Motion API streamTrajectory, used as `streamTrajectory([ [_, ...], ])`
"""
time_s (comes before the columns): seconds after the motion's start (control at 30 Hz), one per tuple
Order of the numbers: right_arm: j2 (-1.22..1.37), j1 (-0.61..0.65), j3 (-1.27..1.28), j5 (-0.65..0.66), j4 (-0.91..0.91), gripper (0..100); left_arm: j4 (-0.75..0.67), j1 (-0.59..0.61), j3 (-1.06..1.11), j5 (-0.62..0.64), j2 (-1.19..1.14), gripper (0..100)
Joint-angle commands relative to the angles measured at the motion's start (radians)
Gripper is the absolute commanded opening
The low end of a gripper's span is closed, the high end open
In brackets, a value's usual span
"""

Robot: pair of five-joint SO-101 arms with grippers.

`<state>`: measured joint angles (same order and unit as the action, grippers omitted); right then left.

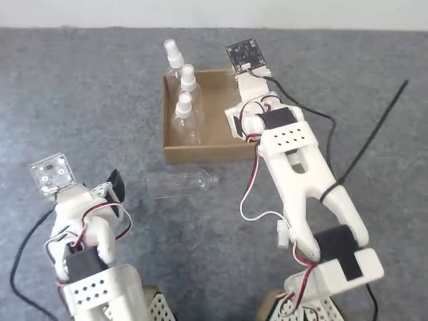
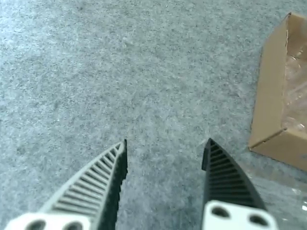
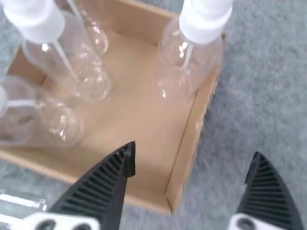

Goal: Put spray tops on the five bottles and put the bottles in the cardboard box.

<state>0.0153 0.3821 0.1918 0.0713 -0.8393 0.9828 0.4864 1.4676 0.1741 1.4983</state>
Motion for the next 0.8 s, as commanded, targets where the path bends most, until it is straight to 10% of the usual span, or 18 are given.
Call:
streamTrajectory([
  [0.0,-0.130,-0.007,-0.074,0.006,-0.088,31.8,-0.005,0.005,-0.008,-0.009,0.012,24],
  [0.53,-0.329,0.173,-0.074,0.003,-0.335,14.4,-0.005,0.006,-0.012,-0.009,0.012,24],
  [0.77,-0.364,0.226,-0.074,-0.201,-0.357,14.4,-0.005,0.008,-0.012,-0.009,0.012,24],
])
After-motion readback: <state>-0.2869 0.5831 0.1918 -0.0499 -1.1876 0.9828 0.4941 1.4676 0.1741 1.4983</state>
